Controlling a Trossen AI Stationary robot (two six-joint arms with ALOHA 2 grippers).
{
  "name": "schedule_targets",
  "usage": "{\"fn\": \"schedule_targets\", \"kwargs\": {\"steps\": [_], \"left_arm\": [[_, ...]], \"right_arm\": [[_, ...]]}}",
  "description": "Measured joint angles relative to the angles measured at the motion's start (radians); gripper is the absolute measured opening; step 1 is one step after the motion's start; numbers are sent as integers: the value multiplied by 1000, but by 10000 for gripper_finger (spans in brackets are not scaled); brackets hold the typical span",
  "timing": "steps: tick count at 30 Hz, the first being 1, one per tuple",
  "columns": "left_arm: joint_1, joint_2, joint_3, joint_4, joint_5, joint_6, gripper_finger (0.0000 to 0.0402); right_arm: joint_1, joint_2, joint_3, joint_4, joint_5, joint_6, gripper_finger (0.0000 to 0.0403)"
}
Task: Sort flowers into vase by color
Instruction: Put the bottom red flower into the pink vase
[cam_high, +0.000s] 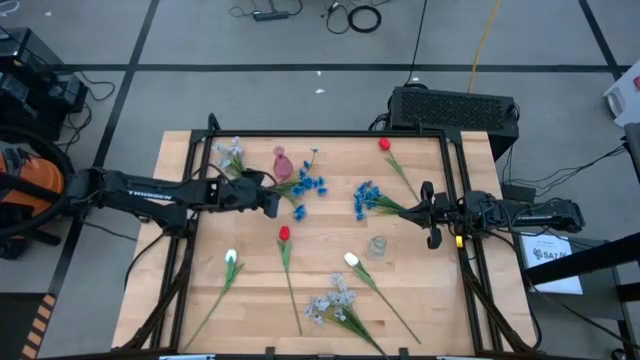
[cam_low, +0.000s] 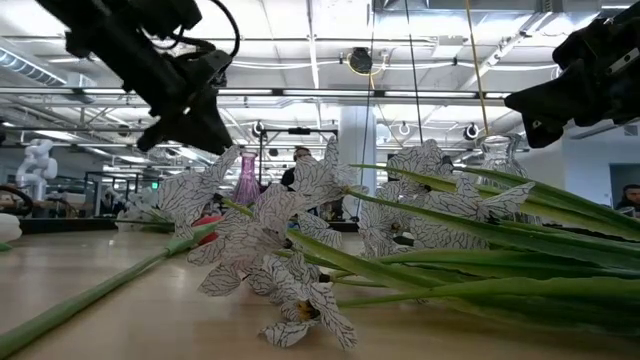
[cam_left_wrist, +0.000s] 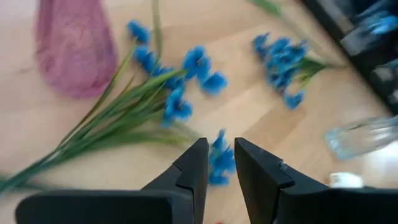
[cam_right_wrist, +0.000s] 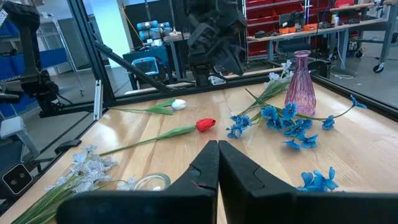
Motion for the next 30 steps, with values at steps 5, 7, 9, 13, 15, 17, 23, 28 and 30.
{"fn": "schedule_targets", "kwargs": {"steps": [5, 7, 9, 13, 15, 17, 23, 28, 30], "left_arm": [[-109, 33, 104, -104, -118, -144, 75], [-145, 59, 134, -109, -153, -191, 75], [-175, 93, 169, -114, -176, -242, 74], [-224, 182, 227, -122, -181, -333, 74], [-251, 233, 259, -121, -188, -387, 74], [-280, 287, 295, -123, -200, -427, 74], [-342, 420, 424, -253, -212, -605, 74], [-371, 493, 524, -479, -146, -788, 74], [-375, 515, 540, -517, -105, -828, 74]], "right_arm": [[0, 0, 0, 0, 0, 0, 0], [0, 0, 0, 0, 0, 0, 0], [0, 0, 0, 0, 0, 0, 0], [0, 0, 0, 0, 0, 0, 0], [0, 0, 0, 0, 0, 0, 0], [0, 0, 0, 0, 0, 0, 0], [0, 0, 0, 0, 0, 0, 0], [0, 0, 0, 0, 0, 0, 0], [0, 0, 0, 0, 0, 0, 0]]}}
